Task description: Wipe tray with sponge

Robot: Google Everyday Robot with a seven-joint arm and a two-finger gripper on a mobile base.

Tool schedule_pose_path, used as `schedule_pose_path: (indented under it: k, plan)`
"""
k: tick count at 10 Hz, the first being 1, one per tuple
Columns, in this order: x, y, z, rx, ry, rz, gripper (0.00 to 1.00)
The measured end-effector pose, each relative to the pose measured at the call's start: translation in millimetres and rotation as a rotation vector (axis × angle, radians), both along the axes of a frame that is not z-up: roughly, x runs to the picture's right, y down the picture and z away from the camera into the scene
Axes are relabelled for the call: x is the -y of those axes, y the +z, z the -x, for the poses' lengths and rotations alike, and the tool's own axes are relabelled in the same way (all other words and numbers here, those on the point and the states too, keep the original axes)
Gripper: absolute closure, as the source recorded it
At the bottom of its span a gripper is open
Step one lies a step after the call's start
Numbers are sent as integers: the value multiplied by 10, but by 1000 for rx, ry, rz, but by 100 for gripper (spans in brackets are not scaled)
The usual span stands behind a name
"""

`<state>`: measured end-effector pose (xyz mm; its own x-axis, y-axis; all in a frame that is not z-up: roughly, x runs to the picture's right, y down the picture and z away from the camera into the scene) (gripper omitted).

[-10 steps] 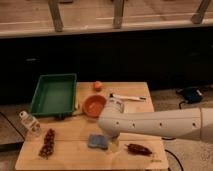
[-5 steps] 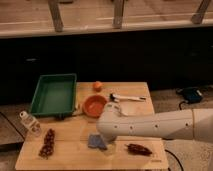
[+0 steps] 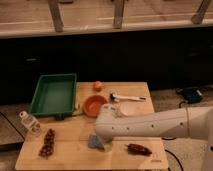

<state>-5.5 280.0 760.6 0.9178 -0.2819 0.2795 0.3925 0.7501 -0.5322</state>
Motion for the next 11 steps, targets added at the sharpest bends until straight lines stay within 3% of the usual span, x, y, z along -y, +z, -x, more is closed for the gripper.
schedule_pose_path:
  k: [2,3,6,8,11]
  plan:
    - [12,18,44,11,-5,-4,51]
    - [16,24,69,16,-7,-6,51]
    - [-2,51,127,30,-4,-9,37]
    - [-11,58,150,36,-2,-8,47]
    - [7,55,198,52,-11,-15,71]
